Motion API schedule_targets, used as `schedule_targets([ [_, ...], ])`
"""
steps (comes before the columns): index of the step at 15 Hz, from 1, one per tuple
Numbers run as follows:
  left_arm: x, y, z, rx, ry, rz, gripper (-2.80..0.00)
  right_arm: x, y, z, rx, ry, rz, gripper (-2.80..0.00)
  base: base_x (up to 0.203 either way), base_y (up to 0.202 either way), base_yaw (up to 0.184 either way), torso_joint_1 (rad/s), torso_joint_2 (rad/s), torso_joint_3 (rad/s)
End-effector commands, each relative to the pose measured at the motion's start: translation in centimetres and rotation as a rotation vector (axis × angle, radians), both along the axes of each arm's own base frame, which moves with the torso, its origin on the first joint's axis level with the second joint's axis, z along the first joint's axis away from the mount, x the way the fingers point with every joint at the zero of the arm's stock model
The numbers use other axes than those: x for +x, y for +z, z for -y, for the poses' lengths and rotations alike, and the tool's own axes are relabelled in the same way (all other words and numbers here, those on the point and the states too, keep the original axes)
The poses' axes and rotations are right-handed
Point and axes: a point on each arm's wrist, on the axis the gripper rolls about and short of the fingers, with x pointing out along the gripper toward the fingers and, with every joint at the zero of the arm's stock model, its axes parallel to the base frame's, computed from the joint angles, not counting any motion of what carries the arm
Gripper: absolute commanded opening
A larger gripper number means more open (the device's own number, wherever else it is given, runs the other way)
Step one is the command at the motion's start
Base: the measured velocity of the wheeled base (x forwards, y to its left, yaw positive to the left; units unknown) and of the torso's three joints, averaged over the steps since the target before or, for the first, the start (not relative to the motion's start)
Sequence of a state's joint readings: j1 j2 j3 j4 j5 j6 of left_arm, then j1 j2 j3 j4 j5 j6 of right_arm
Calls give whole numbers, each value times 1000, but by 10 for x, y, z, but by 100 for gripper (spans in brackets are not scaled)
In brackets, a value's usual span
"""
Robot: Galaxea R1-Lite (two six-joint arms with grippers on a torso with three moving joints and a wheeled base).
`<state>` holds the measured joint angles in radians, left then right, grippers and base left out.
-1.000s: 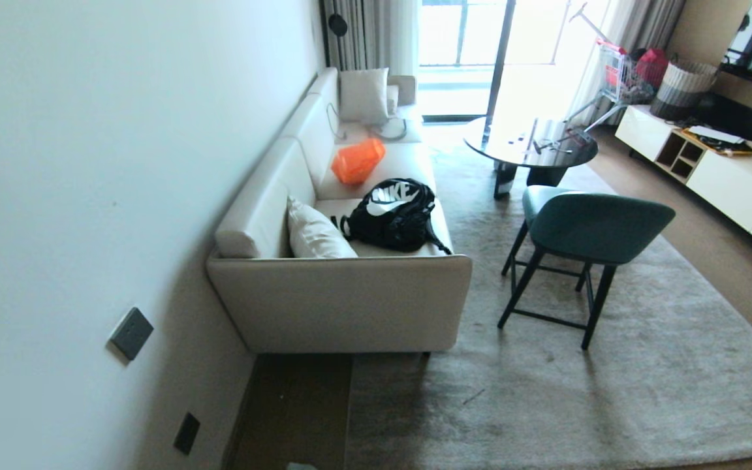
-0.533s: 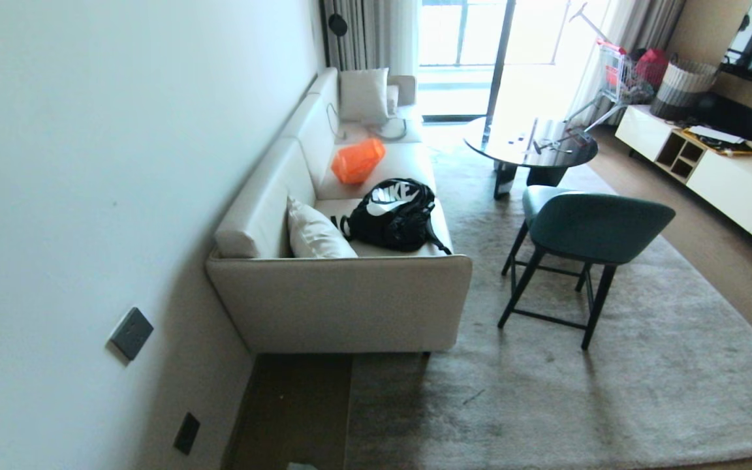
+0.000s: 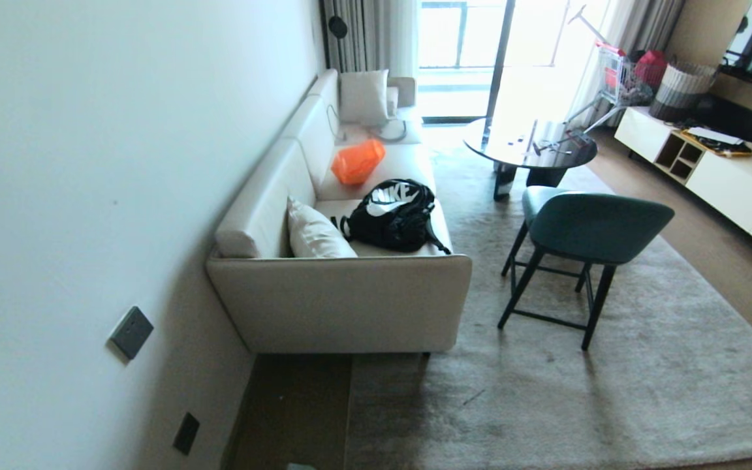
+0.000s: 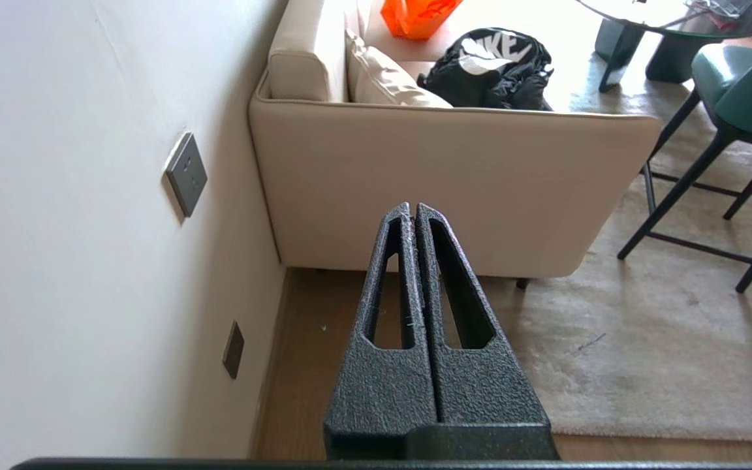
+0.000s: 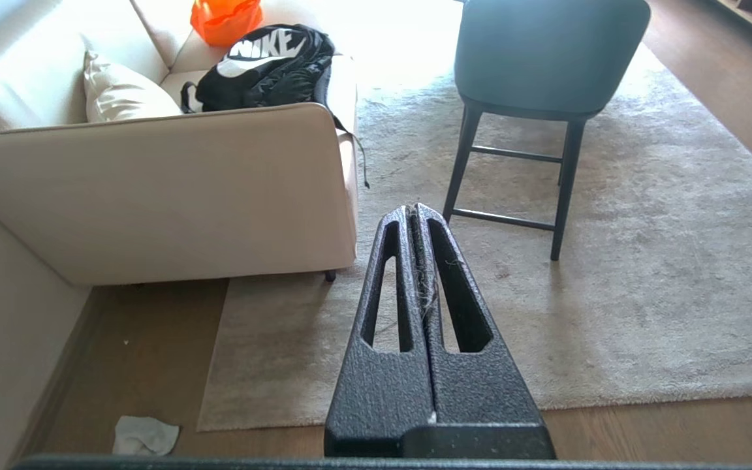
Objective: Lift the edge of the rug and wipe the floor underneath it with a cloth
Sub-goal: Pick up the rag
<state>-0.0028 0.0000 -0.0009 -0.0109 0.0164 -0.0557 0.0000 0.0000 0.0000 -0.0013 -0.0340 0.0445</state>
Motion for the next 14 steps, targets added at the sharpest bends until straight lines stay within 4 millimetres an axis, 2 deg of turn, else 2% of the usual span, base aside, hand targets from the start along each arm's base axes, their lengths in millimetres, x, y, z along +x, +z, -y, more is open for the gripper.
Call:
schedule_targets([
  [1,0,0,0,-1,0,-1,-280,0,0,0,0,0,-1,-280,0,0,0,-132,285,173],
  [14,0,0,0,-1,0,0,-280,0,0,0,1,-1,3,-280,0,0,0,-129,315,180],
])
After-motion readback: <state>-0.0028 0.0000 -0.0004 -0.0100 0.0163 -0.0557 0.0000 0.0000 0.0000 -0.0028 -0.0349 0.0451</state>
